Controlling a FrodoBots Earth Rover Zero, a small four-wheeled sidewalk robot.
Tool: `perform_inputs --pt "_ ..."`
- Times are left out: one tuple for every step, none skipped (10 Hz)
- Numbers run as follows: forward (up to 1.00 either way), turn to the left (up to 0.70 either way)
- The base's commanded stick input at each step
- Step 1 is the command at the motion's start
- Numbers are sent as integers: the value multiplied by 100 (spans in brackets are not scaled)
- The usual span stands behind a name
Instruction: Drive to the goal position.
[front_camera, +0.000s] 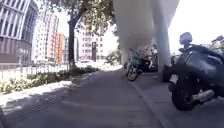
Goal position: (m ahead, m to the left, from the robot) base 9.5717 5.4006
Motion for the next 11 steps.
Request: perform_inputs --pt "70 0" --pt "70 0" --pt "70 0" --pt "70 0" --pt "70 0" --pt "70 0" --pt "70 0" --pt "70 0" --pt "70 0" --pt "70 0" --pt "70 0"
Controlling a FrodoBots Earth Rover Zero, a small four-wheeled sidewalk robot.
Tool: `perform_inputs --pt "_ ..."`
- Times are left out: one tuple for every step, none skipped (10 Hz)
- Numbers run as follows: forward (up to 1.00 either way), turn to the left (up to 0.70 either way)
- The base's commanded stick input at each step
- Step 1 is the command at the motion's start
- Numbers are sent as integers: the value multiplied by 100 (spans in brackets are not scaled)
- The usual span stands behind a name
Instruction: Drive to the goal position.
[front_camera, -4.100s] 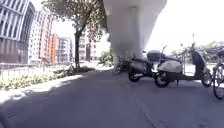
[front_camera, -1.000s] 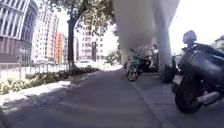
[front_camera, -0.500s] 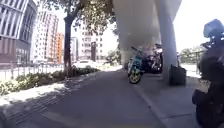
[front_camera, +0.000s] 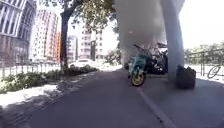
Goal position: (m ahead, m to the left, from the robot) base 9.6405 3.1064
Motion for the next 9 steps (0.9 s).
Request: perform_inputs --pt "70 0" --pt "70 0" --pt "70 0" --pt "70 0" --pt "70 0" --pt "70 0" --pt "70 0" --pt "70 0" --pt "70 0"
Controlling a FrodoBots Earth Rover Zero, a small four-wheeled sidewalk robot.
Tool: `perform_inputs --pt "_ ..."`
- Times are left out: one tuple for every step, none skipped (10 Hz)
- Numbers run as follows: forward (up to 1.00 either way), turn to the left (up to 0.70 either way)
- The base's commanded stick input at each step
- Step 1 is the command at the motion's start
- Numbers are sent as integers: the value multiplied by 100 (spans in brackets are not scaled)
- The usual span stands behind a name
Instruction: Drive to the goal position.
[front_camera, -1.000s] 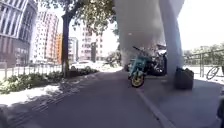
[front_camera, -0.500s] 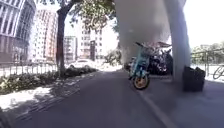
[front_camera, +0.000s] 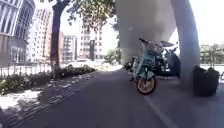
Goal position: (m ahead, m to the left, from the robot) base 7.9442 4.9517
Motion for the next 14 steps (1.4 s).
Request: perform_inputs --pt "70 0" --pt "70 0" --pt "70 0" --pt "70 0" --pt "70 0" --pt "70 0" --pt "70 0" --pt "70 0" --pt "70 0" --pt "70 0" --pt "70 0" --pt "70 0" --pt "70 0" --pt "70 0"
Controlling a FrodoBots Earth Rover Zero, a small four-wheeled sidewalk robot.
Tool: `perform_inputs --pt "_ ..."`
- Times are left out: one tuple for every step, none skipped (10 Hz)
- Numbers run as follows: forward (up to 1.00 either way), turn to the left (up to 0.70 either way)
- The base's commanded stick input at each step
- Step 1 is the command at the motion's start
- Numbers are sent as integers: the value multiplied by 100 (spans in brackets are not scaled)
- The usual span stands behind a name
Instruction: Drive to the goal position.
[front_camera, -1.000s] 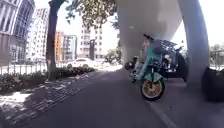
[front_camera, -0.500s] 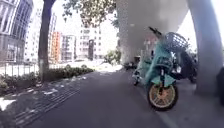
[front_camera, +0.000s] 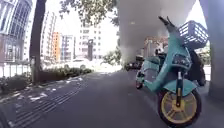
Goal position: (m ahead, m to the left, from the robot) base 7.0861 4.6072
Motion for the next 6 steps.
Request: perform_inputs --pt "70 0" --pt "70 0" --pt "70 0" --pt "70 0" --pt "70 0" --pt "70 0"
